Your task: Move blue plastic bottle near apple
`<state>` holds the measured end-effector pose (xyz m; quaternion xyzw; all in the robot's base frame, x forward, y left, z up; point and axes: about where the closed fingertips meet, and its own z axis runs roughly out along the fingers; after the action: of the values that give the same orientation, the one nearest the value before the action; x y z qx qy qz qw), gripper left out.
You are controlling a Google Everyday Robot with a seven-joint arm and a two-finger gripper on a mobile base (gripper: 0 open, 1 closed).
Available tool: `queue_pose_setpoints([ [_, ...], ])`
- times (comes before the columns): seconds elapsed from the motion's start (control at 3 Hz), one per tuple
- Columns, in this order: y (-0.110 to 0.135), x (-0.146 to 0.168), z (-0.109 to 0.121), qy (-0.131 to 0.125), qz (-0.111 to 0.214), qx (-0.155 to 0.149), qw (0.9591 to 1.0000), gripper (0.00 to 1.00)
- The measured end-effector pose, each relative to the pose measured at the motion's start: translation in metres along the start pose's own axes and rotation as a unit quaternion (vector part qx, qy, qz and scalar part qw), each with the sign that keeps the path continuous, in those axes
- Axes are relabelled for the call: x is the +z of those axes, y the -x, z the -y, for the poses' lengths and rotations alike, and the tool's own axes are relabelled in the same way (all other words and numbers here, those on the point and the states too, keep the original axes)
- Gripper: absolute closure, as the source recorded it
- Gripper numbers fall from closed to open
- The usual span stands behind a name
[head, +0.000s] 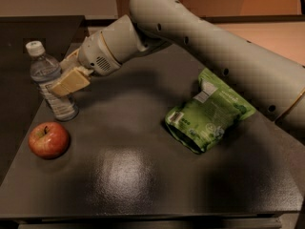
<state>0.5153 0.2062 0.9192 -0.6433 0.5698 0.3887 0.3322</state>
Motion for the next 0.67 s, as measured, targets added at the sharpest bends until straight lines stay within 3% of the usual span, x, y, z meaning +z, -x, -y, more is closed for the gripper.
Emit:
queue_pose_setpoints([
  [0.67,0.0016,0.0034,-0.0023,0.004,-0.001,-0.002,1.0,0.12],
])
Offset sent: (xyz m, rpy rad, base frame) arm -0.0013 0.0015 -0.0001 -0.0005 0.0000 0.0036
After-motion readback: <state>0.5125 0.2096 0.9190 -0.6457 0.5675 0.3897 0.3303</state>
